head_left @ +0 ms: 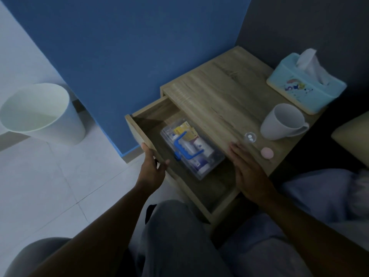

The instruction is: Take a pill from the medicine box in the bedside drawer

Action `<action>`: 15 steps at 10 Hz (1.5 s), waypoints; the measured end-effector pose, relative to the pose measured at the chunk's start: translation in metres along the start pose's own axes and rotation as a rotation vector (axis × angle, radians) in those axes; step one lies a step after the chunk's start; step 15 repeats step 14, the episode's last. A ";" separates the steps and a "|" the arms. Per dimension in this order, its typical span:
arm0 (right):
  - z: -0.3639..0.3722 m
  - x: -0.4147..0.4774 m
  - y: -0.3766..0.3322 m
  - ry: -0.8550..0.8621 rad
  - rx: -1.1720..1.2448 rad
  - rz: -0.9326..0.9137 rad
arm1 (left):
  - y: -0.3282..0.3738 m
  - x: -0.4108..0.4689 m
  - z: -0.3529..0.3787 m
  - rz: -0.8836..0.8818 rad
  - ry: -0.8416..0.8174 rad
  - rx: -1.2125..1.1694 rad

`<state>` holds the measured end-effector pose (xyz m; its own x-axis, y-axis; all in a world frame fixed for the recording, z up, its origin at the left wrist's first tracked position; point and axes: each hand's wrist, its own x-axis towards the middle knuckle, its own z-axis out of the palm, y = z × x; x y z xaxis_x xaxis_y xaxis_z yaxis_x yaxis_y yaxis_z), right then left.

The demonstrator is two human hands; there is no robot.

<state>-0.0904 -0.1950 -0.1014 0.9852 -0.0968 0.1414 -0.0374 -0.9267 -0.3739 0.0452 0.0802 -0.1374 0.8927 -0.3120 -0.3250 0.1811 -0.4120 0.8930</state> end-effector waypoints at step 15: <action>-0.039 0.017 -0.029 -0.386 -0.058 0.170 | 0.165 -0.015 0.024 0.233 -0.227 0.745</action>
